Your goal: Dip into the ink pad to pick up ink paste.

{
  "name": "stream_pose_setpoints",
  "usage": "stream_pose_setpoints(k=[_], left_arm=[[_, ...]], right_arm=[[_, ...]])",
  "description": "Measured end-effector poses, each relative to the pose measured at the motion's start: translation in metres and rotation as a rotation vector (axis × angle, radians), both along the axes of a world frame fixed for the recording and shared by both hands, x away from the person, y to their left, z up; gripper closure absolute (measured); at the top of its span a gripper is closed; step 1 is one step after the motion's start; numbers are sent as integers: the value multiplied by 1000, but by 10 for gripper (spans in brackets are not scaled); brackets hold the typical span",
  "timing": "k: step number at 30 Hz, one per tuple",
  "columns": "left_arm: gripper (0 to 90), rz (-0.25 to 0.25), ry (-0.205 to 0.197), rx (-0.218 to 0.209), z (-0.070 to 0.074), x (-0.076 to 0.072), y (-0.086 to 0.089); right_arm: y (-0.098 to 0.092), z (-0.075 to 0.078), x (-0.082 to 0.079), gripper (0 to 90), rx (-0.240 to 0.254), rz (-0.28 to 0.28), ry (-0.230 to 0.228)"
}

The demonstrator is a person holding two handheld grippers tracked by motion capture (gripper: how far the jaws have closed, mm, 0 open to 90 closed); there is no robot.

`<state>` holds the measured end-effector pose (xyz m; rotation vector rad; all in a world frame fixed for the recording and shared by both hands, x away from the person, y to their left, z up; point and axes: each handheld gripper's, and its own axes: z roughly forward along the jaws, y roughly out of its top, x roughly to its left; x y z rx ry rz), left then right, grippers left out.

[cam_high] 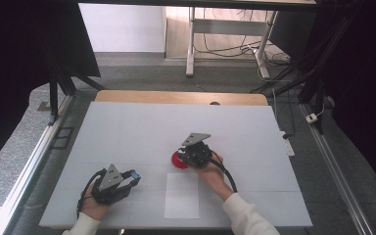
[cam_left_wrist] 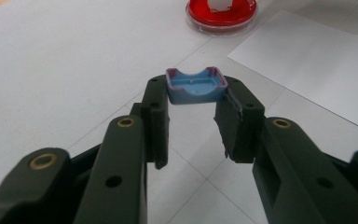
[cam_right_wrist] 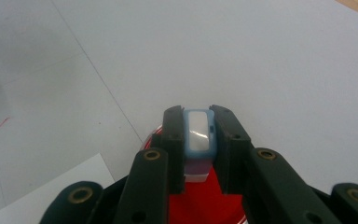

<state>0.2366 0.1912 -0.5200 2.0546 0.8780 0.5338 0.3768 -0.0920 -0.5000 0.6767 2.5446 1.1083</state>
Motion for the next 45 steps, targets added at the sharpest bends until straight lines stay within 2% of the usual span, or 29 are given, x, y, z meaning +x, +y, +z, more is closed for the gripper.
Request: stream_pose_setpoints(k=[13, 16, 18, 20, 27, 45], left_arm=[[651, 1, -1, 1, 0, 0, 0], [651, 1, -1, 2, 0, 0, 1], [651, 0, -1, 1, 0, 0, 1], [651, 2, -1, 1, 0, 1, 1], [651, 0, -1, 1, 0, 0, 1], [650, -1, 1, 3, 0, 1, 1]], right_arm=[[0, 0, 0, 754, 0, -1, 1], [-2, 3, 0, 753, 19, -7, -3], [-4, 6, 0, 753, 7, -15, -10], [-7, 9, 1, 753, 36, -20, 1], [-14, 14, 4, 753, 56, -39, -11], [-12, 8, 6, 752, 29, -30, 10]])
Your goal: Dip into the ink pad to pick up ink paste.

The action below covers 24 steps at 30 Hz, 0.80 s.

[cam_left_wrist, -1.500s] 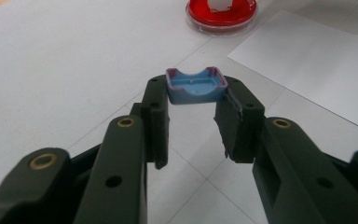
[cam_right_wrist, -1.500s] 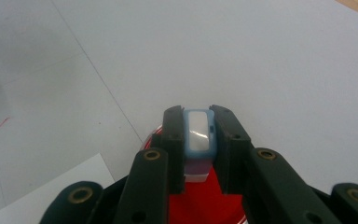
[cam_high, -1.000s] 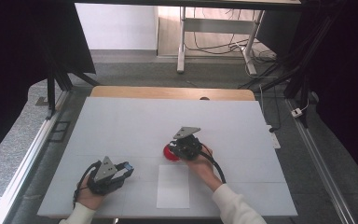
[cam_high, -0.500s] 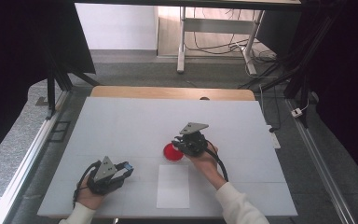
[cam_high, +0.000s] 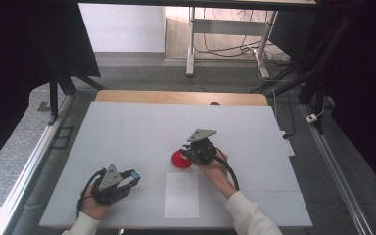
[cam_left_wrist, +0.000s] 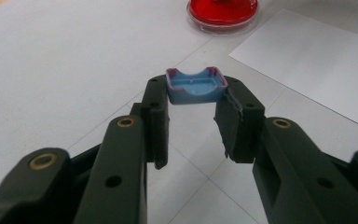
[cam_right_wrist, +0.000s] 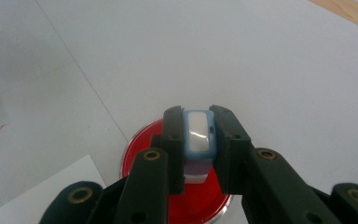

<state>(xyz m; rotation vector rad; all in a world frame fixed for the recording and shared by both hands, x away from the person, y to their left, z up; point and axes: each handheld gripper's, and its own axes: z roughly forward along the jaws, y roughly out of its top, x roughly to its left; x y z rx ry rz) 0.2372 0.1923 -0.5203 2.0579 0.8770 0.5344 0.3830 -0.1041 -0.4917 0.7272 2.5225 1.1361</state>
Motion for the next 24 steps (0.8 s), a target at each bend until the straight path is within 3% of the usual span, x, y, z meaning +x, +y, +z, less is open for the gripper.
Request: stream_pose_setpoints(k=[24], left_arm=[[651, 0, -2, 1, 0, -1, -1]], right_arm=[[2, -3, 0, 753, -14, 9, 5]])
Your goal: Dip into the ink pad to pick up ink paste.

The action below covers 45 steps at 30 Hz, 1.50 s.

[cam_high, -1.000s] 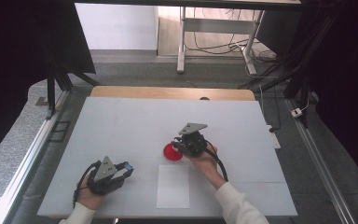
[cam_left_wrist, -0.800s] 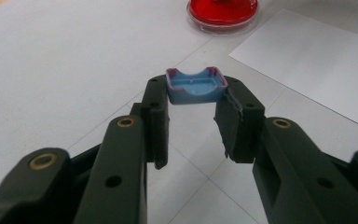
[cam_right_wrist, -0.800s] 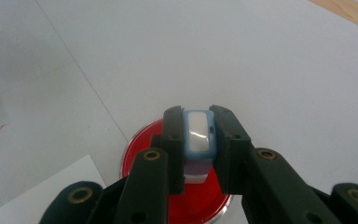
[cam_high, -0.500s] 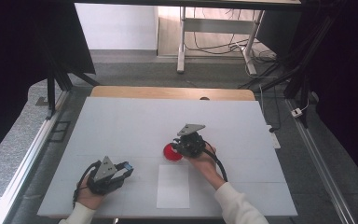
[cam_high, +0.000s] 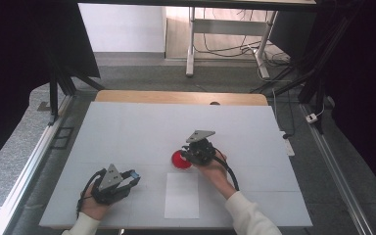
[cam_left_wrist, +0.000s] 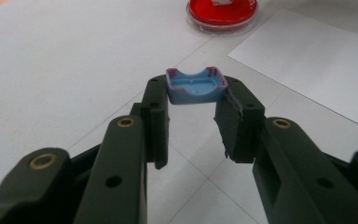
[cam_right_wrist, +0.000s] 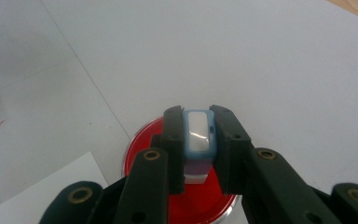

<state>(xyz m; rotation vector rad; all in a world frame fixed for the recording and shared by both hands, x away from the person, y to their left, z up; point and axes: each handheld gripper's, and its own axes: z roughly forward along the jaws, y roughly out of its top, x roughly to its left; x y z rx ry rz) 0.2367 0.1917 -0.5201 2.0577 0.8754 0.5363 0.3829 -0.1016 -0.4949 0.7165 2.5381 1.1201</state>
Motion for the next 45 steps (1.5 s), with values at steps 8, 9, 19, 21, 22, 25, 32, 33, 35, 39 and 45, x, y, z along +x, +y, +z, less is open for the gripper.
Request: stream_pose_setpoints(k=[8, 9, 19, 21, 22, 25, 32, 33, 35, 39, 45], left_arm=[[651, -2, 2, -1, 0, 0, 0], [650, -2, 2, -1, 0, 0, 0], [650, 0, 1, 1, 0, 0, -1], [650, 0, 1, 1, 0, -1, -1], [650, 0, 1, 2, 0, -1, -1], [650, 0, 1, 2, 0, -1, -2], [650, 2, 2, 3, 0, -1, -2], [650, 1, 2, 3, 0, -1, -2], [650, 1, 2, 3, 0, -1, -2], [650, 2, 3, 2, 0, 0, -1], [650, 2, 2, 1, 0, 0, -1]], right_arm=[[2, -3, -1, 753, -24, 6, -8], [3, -3, -1, 754, -24, 6, -9], [4, -3, -2, 754, -40, 11, -21], [3, -4, -2, 755, -41, 9, -21], [3, -4, -2, 755, -39, 8, -21], [4, -4, -3, 755, -43, 10, -25], [4, -5, -3, 755, -35, 12, -27], [4, -5, -3, 755, -34, 12, -29], [4, -5, -4, 755, -43, 11, -31], [5, -5, -5, 755, -42, 8, -36], [2, -5, -4, 754, -25, 3, -26]])
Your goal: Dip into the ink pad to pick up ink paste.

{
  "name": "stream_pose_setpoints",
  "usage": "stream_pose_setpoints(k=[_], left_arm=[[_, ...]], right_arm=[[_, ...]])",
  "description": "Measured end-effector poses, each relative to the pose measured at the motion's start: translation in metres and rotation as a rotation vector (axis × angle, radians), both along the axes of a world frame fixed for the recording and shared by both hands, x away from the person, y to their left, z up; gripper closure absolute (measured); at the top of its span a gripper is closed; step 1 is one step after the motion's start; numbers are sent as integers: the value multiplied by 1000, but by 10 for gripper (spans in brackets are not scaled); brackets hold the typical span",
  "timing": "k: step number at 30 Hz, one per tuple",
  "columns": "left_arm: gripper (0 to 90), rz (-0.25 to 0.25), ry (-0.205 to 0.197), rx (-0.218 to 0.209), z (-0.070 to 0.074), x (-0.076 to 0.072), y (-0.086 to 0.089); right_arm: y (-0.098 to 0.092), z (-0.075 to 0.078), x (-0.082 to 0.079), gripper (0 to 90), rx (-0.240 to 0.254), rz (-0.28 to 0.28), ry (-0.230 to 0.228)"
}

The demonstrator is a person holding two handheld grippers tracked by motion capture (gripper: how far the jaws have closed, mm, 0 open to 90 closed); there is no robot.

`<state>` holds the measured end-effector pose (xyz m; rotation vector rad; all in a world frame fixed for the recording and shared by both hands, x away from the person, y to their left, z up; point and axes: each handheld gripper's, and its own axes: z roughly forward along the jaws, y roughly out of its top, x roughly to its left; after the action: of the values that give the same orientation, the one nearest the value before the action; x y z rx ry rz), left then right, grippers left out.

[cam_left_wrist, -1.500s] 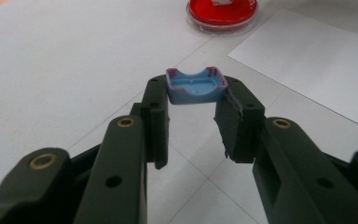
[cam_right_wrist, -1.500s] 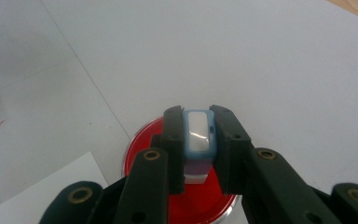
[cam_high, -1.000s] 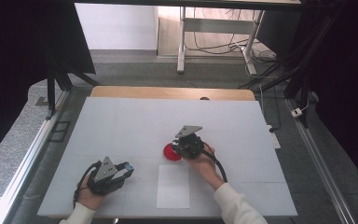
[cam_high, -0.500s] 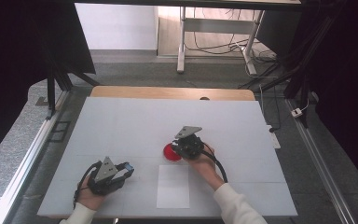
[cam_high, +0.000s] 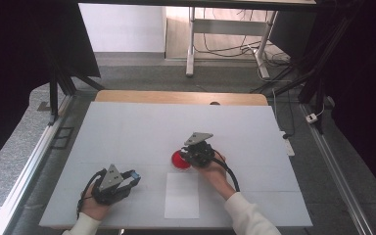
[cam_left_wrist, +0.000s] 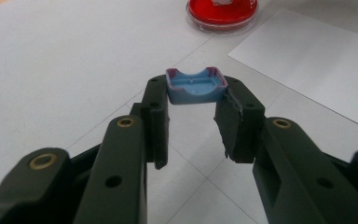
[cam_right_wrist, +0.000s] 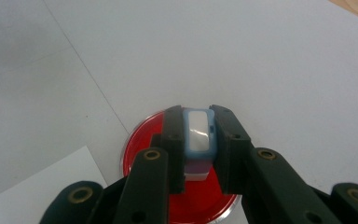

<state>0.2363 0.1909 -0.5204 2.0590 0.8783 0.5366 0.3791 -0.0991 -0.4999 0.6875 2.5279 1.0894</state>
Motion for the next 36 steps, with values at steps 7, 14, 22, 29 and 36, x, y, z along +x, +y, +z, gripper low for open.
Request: stream_pose_setpoints(k=[7, 14, 22, 29, 36], left_arm=[[649, 2, -1, 0, 0, 0, 1], [649, 2, -2, -1, 0, 1, 1], [649, 2, -4, 0, 0, 1, 2], [649, 2, -3, 0, 0, 1, 2], [649, 4, -3, 1, 0, 1, 2]], right_arm=[[-3, 4, 1, 752, 28, -2, 10], [-8, 8, 2, 752, 67, -2, -3], [-10, 13, 0, 752, 72, 7, -9], [-12, 16, -2, 752, 110, 16, 3], [-15, 18, -4, 752, 127, 12, 10]])
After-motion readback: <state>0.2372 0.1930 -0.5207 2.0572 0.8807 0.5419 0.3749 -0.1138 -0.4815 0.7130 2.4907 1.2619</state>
